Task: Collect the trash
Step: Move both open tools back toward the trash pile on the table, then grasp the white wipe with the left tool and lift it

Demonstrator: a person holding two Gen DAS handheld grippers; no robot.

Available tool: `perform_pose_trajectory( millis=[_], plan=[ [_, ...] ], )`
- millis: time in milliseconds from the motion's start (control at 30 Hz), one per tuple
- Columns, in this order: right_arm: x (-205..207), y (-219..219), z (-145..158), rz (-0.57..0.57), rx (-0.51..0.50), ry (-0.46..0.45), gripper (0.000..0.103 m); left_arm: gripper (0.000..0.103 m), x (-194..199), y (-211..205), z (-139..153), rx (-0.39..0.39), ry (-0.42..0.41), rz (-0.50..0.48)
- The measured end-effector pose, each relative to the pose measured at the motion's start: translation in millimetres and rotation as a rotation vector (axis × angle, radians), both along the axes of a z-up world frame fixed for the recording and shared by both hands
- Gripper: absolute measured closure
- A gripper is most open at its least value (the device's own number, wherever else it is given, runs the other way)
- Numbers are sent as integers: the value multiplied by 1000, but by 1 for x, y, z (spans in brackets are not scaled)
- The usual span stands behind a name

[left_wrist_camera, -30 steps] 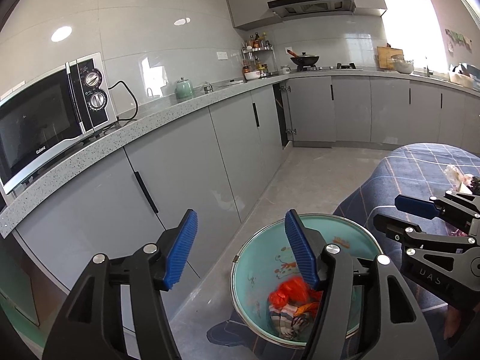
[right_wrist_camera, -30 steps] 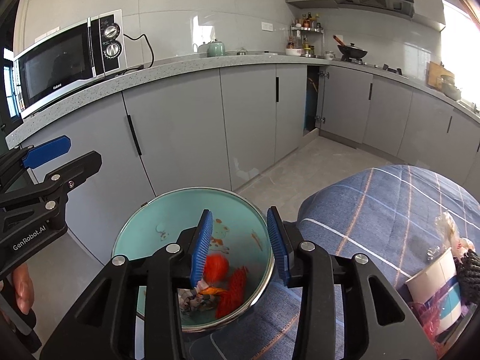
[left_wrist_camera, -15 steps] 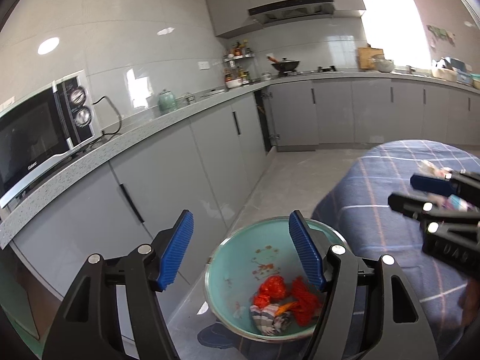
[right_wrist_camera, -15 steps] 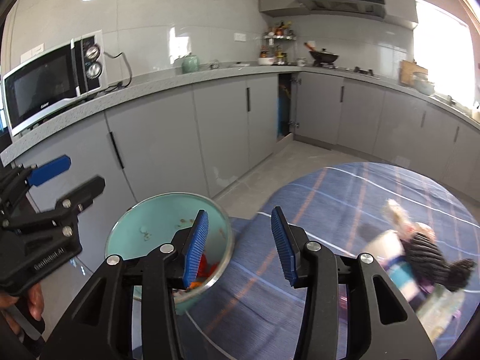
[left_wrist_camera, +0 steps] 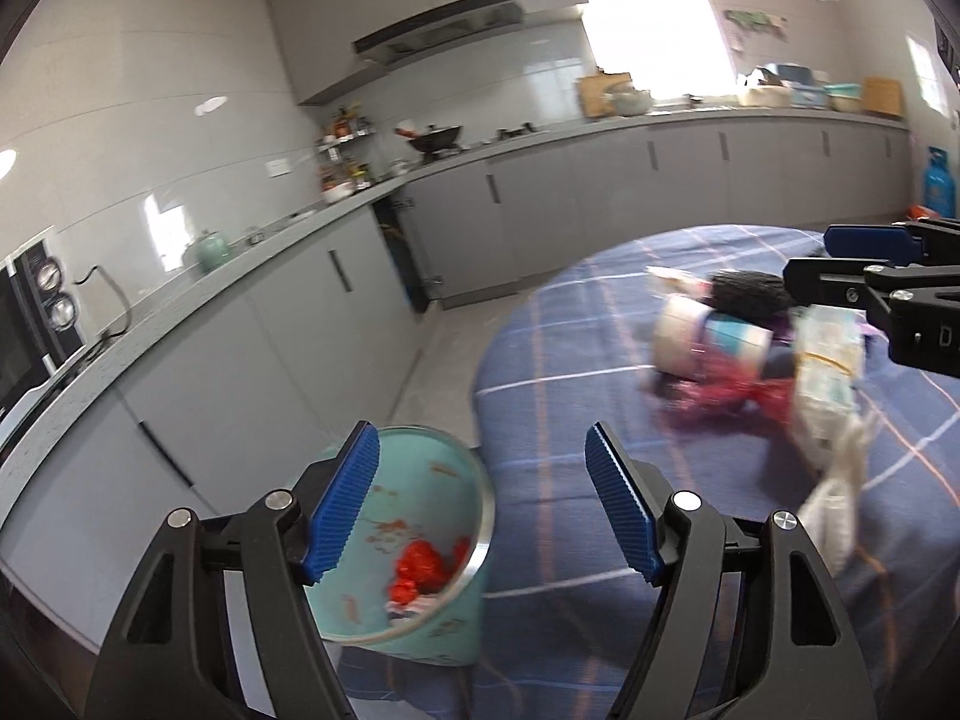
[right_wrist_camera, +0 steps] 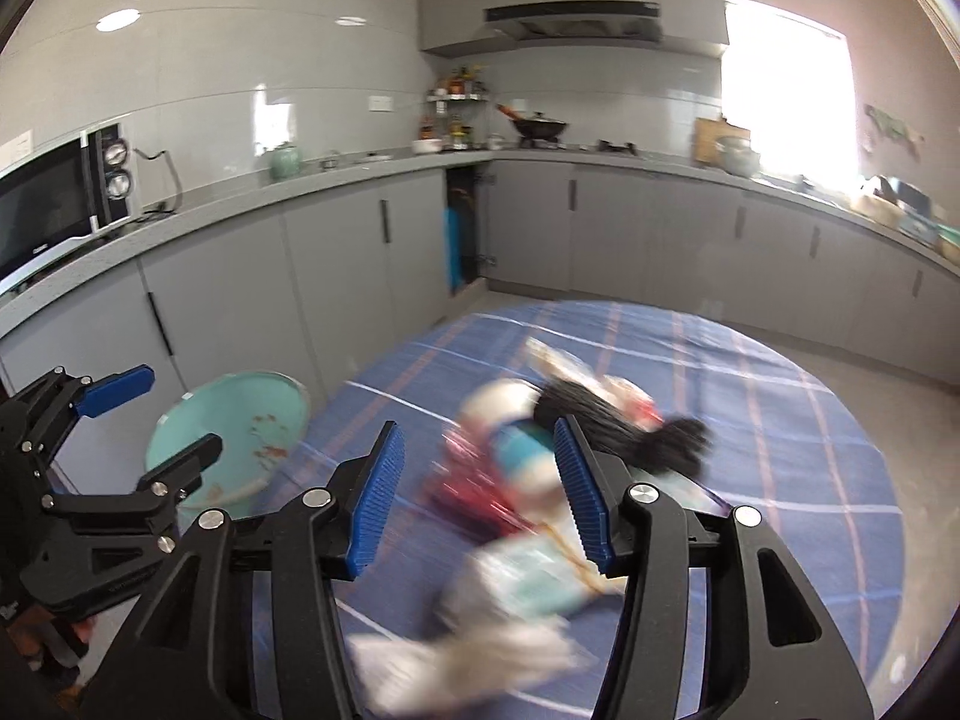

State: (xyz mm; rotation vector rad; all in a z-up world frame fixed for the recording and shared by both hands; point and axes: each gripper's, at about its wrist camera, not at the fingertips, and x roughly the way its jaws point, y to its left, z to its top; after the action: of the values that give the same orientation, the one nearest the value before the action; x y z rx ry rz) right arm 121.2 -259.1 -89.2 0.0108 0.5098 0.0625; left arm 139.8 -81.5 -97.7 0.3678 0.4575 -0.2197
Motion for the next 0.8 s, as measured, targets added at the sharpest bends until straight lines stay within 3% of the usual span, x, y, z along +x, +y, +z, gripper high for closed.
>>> perform_pose_trajectory(
  millis=[367,533,800],
  plan=[
    [-42,-69,-36,-161,-9,49,47,31,-31,-63,-20,12,38,-161],
    [-61,-85,-56,-187,-38,80,45,31,-41,-86,-33,30,62,-228],
    [-76,-107,-67,-234,6,86,44,31,-44,-107,-52,35,139,-287]
  ],
)
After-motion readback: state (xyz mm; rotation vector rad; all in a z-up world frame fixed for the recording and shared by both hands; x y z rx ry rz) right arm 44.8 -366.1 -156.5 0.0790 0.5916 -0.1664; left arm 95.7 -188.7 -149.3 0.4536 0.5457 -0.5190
